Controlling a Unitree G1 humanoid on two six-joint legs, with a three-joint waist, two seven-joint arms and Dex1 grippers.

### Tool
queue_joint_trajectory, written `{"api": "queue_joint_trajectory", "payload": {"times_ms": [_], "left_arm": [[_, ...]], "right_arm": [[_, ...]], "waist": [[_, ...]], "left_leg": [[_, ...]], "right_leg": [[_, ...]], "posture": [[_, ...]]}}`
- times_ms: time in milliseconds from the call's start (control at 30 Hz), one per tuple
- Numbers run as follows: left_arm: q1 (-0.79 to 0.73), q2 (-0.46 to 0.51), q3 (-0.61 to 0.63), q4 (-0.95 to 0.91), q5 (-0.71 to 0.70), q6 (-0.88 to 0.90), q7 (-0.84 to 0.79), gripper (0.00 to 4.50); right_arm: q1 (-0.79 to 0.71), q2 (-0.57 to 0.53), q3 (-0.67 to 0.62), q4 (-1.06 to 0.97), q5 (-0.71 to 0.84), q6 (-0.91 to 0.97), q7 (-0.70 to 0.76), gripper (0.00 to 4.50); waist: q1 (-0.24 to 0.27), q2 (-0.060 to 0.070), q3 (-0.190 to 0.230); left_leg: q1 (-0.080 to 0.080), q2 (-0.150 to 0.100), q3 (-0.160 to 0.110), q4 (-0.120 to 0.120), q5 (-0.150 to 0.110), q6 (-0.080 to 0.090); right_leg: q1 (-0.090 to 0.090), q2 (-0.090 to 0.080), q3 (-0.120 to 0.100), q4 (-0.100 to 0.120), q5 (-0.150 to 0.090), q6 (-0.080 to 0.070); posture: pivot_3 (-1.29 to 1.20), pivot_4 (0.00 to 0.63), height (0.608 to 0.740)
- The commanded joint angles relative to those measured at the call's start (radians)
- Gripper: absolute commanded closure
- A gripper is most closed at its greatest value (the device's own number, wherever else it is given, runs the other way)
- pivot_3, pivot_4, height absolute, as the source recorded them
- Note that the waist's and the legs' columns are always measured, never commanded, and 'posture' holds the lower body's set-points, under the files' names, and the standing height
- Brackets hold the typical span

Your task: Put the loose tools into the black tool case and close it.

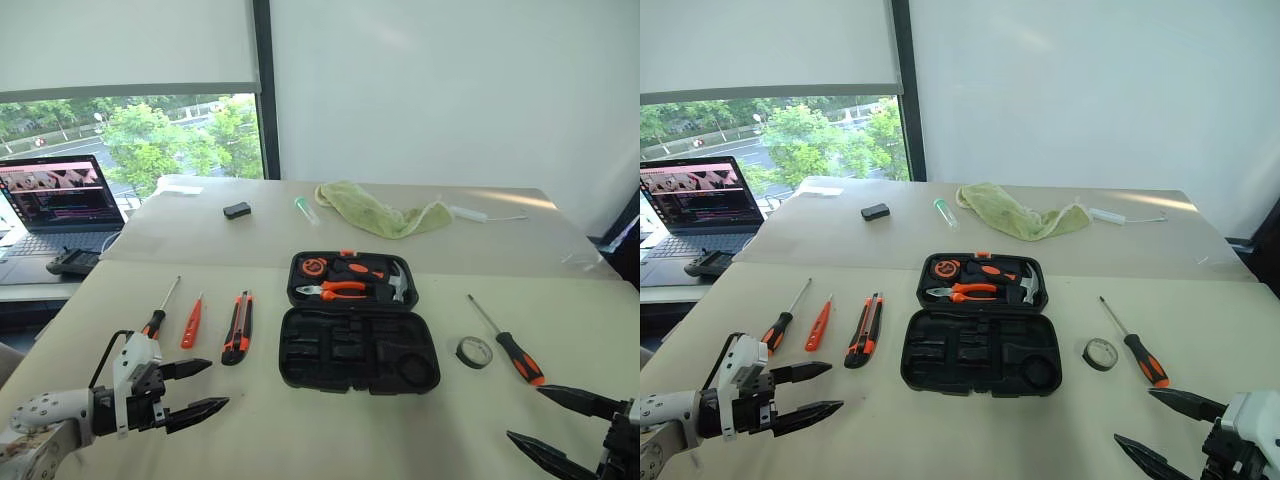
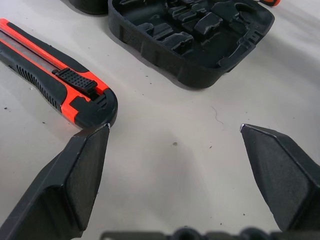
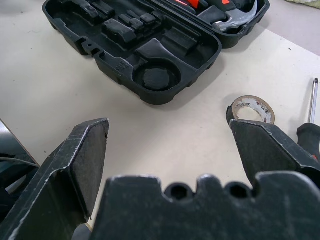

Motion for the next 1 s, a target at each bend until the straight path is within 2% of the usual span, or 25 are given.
{"api": "queue_joint_trajectory", "payload": {"times_ms": [33,133,267,400,467,567,633,700,800,867,1000], "left_arm": [[-0.037,-0.019,0.031,-0.04,-0.069,0.062,0.061,0.0],[-0.093,-0.043,0.077,-0.063,-0.153,0.167,0.177,0.0],[-0.174,-0.082,0.19,-0.077,-0.172,0.29,0.467,0.0],[-0.248,0.008,0.244,-0.074,-0.135,0.539,0.693,0.0],[-0.327,0.077,0.249,-0.01,-0.143,0.676,0.742,0.0],[-0.423,0.202,0.16,0.082,-0.09,0.799,0.753,0.0],[-0.575,0.211,0.101,0.184,-0.067,0.937,0.804,0.0],[-0.74,0.175,0.055,0.281,-0.05,1.063,0.834,0.0],[-0.906,0.193,-0.157,0.395,0.016,1.129,0.836,0.0],[-0.995,0.182,-0.247,0.481,0.05,1.147,0.82,0.0],[-1.133,0.15,-0.452,0.674,0.15,1.071,0.756,0.0]], "right_arm": [[-0.047,-0.001,0.03,-0.028,0.024,-0.017,-0.026,0.01],[-0.145,-0.019,0.095,-0.067,0.088,0.016,-0.077,0.01],[-0.356,-0.099,0.225,-0.146,0.241,0.059,-0.111,0.01],[-0.507,-0.166,0.349,-0.142,0.28,0.086,-0.103,0.01],[-0.56,-0.182,0.391,-0.129,0.291,0.094,-0.098,0.01],[-0.607,-0.191,0.436,-0.108,0.277,0.091,-0.094,0.01],[-0.608,-0.194,0.45,-0.1,0.263,0.086,-0.08,0.01],[-0.598,-0.192,0.453,-0.103,0.246,0.079,-0.08,0.01],[-0.572,-0.181,0.44,-0.125,0.235,0.071,-0.096,0.01],[-0.554,-0.176,0.431,-0.144,0.237,0.073,-0.109,0.01],[-0.516,-0.162,0.419,-0.188,0.236,0.073,-0.147,0.01]], "waist": [[0.0,0.0,0.0],[-0.002,-0.001,0.001],[-0.009,0.0,0.001],[-0.005,-0.003,0.002],[0.002,-0.005,0.003],[0.008,-0.008,0.004],[0.01,-0.008,0.005],[0.017,-0.009,0.005],[0.021,-0.013,0.005],[0.02,-0.014,0.006],[0.01,-0.016,0.006]], "left_leg": [[0.0,0.0,0.0,0.0,0.0,0.0],[0.001,0.001,0.0,0.0,0.0,0.0],[0.003,0.002,0.0,0.001,0.001,-0.001],[0.003,0.002,0.0,0.0,0.002,-0.003],[0.001,0.002,-0.001,0.0,0.002,-0.003],[0.0,0.0,-0.002,0.0,0.002,-0.004],[0.0,-0.001,-0.002,0.0,0.002,-0.004],[0.001,-0.004,-0.002,0.0,0.002,-0.003],[0.0,-0.007,-0.003,0.001,0.002,-0.004],[0.001,-0.009,-0.003,0.001,0.005,-0.008],[-0.001,-0.009,-0.003,0.001,0.005,-0.008]], "right_leg": [[0.0,0.0,0.0,0.0,0.0,0.0],[0.001,0.0,0.0,0.0,0.001,0.0],[0.001,0.0,0.001,0.002,0.006,0.005],[0.001,0.005,0.0,0.002,0.006,0.004],[0.0,0.006,-0.001,0.002,0.006,0.004],[0.0,0.006,-0.003,0.002,0.006,0.004],[0.0,0.006,-0.003,0.001,0.006,0.005],[0.001,0.003,-0.003,0.002,0.005,0.007],[0.001,0.003,-0.003,0.003,0.006,0.008],[0.0,0.002,-0.002,0.004,0.007,0.009],[-0.001,0.002,-0.001,0.004,0.007,0.009]], "posture": [[0.0,0.15,0.74],[0.0,0.15,0.74],[0.0,0.15,0.74],[0.0,0.15,0.74],[0.0,0.15,0.74],[0.0,0.15,0.74],[0.0,0.15,0.74],[0.0,0.15,0.74],[0.0,0.15,0.74],[0.0,0.15,0.74],[0.0,0.15,0.74]]}}
